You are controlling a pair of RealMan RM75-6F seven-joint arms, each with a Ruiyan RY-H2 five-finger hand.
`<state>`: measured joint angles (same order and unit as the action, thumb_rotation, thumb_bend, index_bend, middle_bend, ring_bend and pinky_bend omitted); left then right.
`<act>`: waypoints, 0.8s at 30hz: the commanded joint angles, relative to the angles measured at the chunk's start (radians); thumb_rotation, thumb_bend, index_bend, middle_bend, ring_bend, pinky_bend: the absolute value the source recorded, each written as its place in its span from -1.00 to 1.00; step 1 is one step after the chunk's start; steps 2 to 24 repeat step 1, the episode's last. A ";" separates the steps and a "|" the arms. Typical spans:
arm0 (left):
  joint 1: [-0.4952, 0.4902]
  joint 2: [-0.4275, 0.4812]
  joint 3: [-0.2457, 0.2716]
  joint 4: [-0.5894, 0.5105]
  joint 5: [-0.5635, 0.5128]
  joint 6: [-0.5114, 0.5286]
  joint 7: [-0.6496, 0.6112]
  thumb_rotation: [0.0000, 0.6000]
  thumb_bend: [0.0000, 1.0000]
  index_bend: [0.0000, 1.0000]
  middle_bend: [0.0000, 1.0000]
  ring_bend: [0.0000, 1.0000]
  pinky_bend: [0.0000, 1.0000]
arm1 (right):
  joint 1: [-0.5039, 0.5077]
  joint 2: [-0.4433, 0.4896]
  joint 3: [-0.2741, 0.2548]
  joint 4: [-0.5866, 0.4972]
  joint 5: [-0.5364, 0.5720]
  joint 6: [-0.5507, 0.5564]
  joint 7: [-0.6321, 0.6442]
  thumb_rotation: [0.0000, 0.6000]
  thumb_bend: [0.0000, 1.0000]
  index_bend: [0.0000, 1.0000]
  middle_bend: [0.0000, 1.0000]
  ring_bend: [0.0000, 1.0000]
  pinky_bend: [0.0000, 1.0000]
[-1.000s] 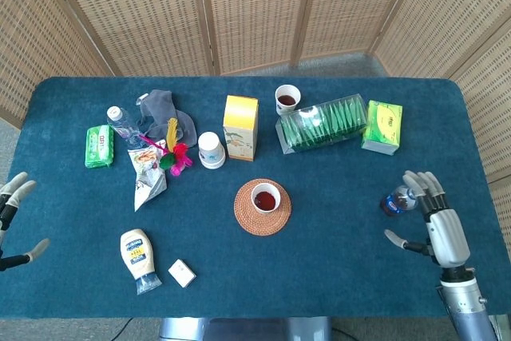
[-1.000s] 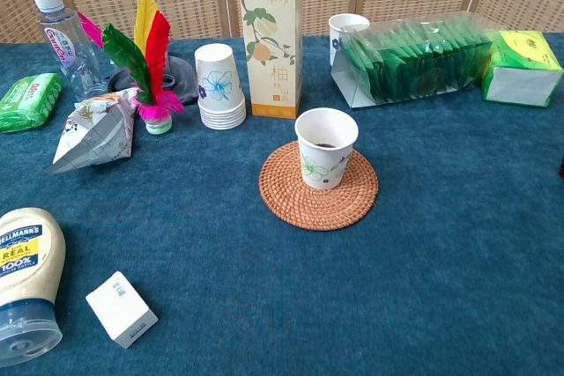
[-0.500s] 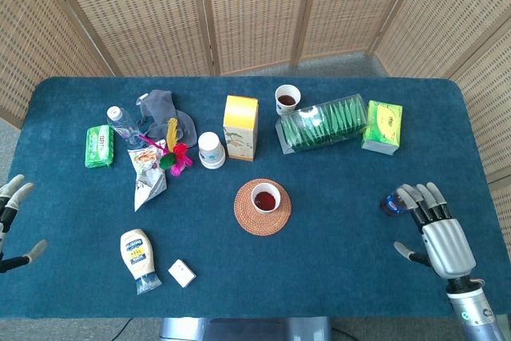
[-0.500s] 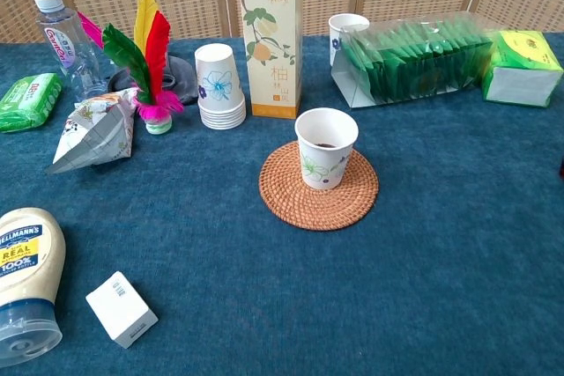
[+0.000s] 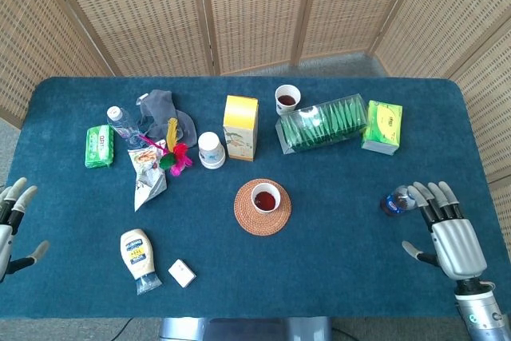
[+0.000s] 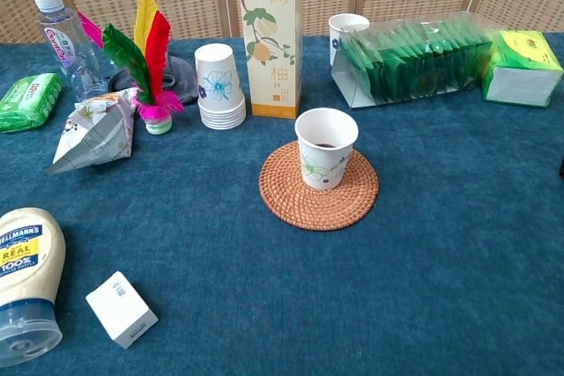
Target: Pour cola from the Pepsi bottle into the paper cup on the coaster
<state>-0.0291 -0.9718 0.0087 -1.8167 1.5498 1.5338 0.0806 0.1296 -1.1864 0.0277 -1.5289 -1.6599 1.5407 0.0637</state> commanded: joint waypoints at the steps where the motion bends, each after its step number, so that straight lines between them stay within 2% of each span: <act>1: 0.003 0.003 0.002 -0.002 0.004 0.003 -0.005 1.00 -0.42 -1.00 -1.00 -1.00 -1.00 | 0.003 -0.005 0.002 0.005 0.007 -0.009 -0.011 1.00 -1.00 -1.00 -1.00 -1.00 -1.00; 24: 0.003 0.003 0.002 -0.002 0.004 0.003 -0.005 1.00 -0.42 -1.00 -1.00 -1.00 -1.00 | 0.003 -0.005 0.002 0.005 0.007 -0.009 -0.011 1.00 -1.00 -1.00 -1.00 -1.00 -1.00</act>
